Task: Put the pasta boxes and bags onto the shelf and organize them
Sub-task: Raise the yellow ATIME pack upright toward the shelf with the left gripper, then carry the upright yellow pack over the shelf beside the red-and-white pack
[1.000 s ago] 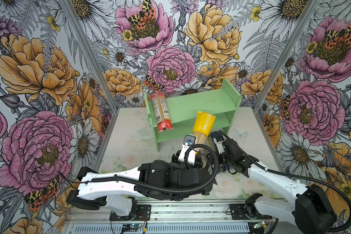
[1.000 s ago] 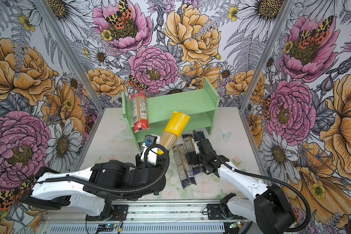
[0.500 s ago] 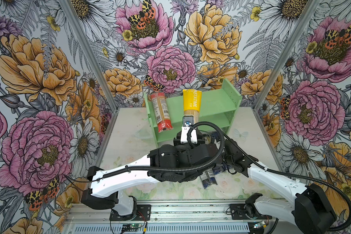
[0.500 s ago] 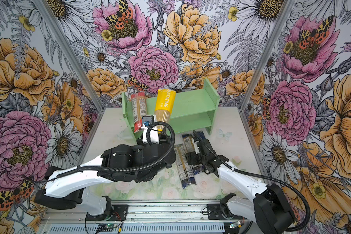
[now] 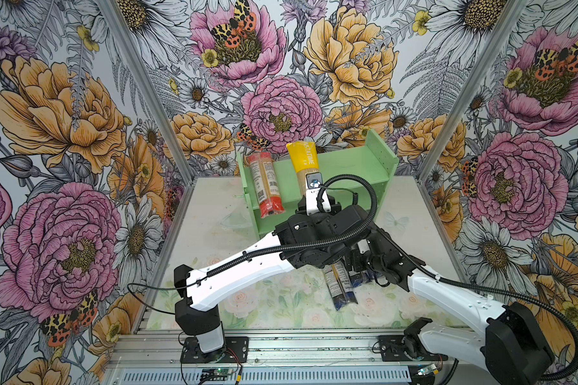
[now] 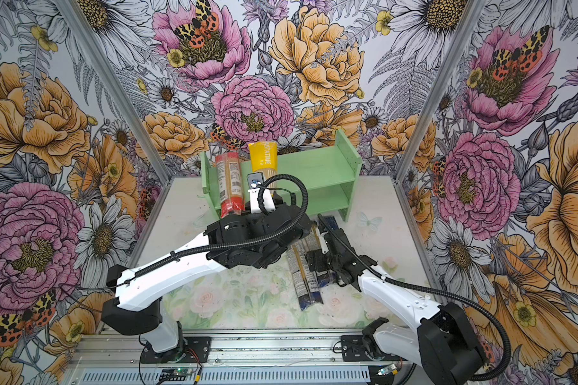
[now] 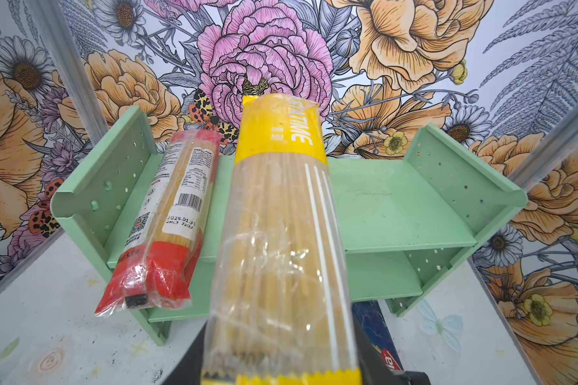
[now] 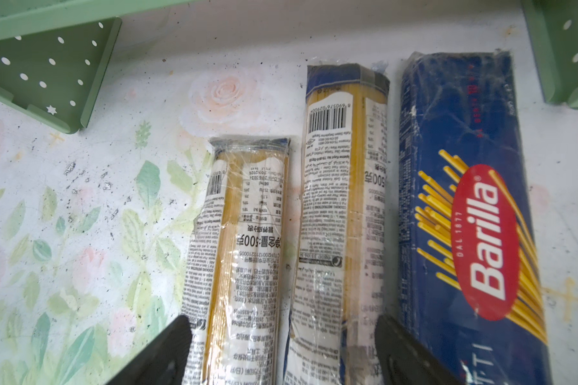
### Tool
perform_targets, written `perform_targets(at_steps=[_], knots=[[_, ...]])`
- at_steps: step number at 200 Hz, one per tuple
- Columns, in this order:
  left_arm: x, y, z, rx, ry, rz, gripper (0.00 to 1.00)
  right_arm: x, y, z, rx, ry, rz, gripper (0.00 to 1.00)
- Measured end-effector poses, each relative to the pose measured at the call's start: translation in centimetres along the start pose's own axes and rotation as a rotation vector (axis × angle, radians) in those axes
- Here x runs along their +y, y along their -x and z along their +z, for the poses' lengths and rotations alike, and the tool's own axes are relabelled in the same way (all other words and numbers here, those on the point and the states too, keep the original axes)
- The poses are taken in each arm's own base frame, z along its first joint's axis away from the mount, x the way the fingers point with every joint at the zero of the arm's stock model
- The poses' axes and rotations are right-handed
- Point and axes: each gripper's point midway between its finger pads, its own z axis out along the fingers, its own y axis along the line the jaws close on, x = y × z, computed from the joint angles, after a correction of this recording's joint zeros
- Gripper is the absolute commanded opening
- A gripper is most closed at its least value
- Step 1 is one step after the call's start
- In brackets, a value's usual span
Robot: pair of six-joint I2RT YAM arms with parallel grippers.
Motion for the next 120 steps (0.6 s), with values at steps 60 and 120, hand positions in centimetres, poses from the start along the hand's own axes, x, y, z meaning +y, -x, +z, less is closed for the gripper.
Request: perform_targets(at_steps=[60,120], knots=[[-1.2,-0.5,3.4,-0.004,0.067,-0.024,0.00,0.0,0.0,0.0,0.000,-0.001,0.000,0.88],[-3.0,-4.3,6.8,0.054,0.100,0.051,0.00,-0.1,0.0,0.0,0.000,-0.004,0.000,0.88]])
